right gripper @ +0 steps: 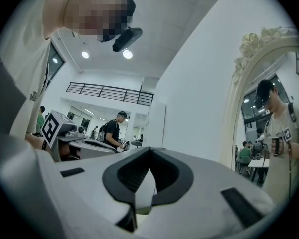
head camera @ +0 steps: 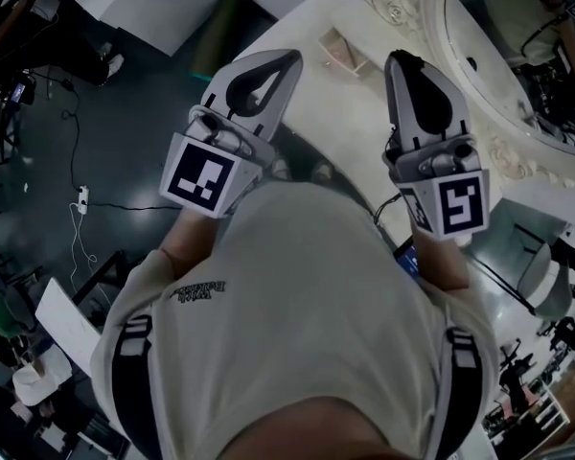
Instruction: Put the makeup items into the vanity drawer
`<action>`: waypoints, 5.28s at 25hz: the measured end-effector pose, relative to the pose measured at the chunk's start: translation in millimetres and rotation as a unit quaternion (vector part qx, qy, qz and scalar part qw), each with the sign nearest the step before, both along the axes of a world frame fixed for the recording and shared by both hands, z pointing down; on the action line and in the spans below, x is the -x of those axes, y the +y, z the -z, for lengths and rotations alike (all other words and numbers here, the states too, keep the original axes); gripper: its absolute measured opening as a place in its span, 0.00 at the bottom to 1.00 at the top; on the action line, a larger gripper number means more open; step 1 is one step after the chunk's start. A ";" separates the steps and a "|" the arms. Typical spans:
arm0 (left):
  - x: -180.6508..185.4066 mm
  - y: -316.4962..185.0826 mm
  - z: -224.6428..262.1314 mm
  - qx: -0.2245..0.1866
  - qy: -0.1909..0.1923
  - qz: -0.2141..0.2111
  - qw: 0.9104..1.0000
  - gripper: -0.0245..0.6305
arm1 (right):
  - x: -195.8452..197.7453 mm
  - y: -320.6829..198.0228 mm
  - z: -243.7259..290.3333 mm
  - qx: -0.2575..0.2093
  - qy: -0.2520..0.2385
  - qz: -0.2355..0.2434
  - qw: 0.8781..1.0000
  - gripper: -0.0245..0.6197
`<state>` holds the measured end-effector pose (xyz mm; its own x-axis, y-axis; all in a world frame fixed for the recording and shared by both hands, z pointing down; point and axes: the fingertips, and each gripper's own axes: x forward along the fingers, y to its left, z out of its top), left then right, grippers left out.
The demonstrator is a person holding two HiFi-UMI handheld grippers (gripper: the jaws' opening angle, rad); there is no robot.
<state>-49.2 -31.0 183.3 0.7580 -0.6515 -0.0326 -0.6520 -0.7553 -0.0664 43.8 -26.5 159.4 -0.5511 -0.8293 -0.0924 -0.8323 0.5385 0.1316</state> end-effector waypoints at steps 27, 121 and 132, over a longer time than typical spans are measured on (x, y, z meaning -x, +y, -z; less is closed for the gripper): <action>-25.0 13.3 -11.1 0.034 -0.003 -0.013 0.999 0.06 | -30.9 21.7 -16.3 0.023 0.018 -0.026 0.999 0.04; -193.1 -38.4 -237.8 0.187 -0.170 -0.111 0.961 0.06 | -131.7 -9.6 -206.1 0.215 0.058 -0.073 0.972 0.07; -136.8 -44.1 -99.0 0.097 -0.075 -0.073 0.990 0.06 | -96.0 -9.4 -82.8 0.105 -0.001 -0.037 0.994 0.07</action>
<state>87.6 -75.1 282.3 0.8312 -0.5178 0.2023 -0.5288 -0.8488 0.0001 139.8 -35.8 242.1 -0.4887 -0.8682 0.0862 -0.8704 0.4919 0.0202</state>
